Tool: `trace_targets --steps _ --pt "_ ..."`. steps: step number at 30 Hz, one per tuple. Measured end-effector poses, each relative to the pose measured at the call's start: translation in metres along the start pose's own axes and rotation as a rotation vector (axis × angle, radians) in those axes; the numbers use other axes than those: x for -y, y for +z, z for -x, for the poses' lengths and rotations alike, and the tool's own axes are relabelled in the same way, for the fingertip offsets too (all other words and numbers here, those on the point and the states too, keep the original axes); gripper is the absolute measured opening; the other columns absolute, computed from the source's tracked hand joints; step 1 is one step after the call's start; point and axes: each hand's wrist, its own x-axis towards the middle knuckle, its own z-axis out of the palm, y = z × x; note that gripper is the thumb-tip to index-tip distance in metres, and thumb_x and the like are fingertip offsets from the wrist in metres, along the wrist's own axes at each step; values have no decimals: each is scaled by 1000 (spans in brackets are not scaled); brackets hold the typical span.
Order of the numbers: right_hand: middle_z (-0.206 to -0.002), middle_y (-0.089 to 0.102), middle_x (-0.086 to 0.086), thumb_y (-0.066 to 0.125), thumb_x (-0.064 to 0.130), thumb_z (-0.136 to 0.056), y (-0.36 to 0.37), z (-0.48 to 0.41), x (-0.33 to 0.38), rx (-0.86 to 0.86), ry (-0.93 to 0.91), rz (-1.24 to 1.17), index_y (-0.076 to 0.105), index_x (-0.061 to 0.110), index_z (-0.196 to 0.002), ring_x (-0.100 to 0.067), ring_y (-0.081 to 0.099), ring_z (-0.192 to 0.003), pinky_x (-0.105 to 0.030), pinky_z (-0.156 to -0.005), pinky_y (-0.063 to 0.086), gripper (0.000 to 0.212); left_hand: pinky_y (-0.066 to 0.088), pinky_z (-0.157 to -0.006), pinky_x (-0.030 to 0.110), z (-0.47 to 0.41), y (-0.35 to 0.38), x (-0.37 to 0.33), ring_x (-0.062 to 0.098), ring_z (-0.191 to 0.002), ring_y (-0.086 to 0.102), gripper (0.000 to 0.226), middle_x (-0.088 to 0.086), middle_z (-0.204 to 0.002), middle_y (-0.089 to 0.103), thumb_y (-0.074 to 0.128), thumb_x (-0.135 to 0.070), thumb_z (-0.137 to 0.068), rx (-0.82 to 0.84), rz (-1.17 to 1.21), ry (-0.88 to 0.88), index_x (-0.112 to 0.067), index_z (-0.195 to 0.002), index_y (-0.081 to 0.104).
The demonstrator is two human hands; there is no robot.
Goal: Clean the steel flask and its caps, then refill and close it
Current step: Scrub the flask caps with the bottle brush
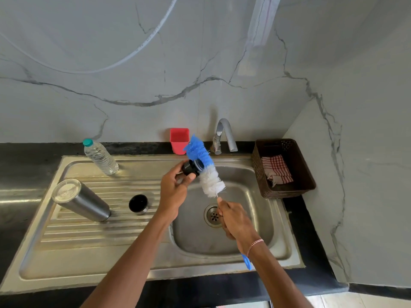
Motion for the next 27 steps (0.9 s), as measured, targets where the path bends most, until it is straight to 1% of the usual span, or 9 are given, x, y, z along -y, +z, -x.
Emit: trace_targets --steps 5,9,13,15,18,21,22,25,27 --pt "-54 45 7 44 43 -106 -9 20 -24 -33 -80 262 46 20 -59 -9 39 -50 -30 -58 35 52 55 -95 32 -17 -17 -4 14 -107 72 45 -4 -113 78 73 -2 -92 -148 -24 0 -20 -133 69" --pt "-60 53 4 43 41 -107 -9 13 -22 -92 -86 342 48 24 -60 -14 46 -58 -36 -64 42 50 57 -96 38 -8 -11 5 16 -103 73 43 -3 -111 78 75 -3 -89 -32 -95 -14 -23 -127 73" --pt "-66 60 -4 37 45 -107 -1 -2 -6 -172 -124 426 50 21 -64 -31 60 -72 -38 -68 43 51 56 -94 30 1 0 7 12 -99 73 44 -4 -110 77 75 -2 -90 -7 -99 -10 -32 -123 71" --pt "-68 60 -5 37 47 -106 2 -3 -13 -177 -132 453 48 23 -62 -35 63 -75 -42 -69 49 51 56 -91 29 -5 -5 3 10 -95 73 44 -7 -107 77 75 -2 -90 -42 -123 7 -34 -120 71" --pt "-67 58 -4 39 47 -105 2 6 -29 -162 -118 470 47 24 -61 -25 53 -63 -43 -65 52 50 53 -85 22 -18 -20 -7 -1 -89 71 40 -15 -98 76 76 -4 -89 -135 -194 40 -34 -114 74" --pt "-66 56 -2 40 44 -105 1 11 -32 -157 -112 480 47 22 -61 -22 50 -62 -39 -61 46 50 52 -84 20 -19 -26 -10 -7 -87 68 41 -17 -94 74 77 -3 -88 -136 -274 68 -37 -110 72" --pt "-67 57 -2 40 43 -105 2 9 -27 -157 -110 477 47 21 -61 -24 53 -64 -38 -61 46 50 52 -85 19 -18 -23 -8 -5 -88 68 41 -12 -98 74 77 -4 -87 -107 -293 74 -36 -114 72" --pt "-73 63 -6 39 41 -106 4 1 -9 -176 -108 474 46 20 -62 -31 61 -75 -38 -65 43 49 44 -78 2 -9 -9 -1 -9 -85 63 43 -3 -105 69 80 -7 -87 -46 -363 85 -21 -127 71" --pt "-74 61 -7 39 41 -106 2 -2 -3 -197 -126 484 44 22 -62 -34 59 -78 -38 -67 41 48 44 -77 1 -8 -5 -2 -9 -84 62 44 -2 -106 67 80 -8 -87 -48 -375 84 -18 -130 70"
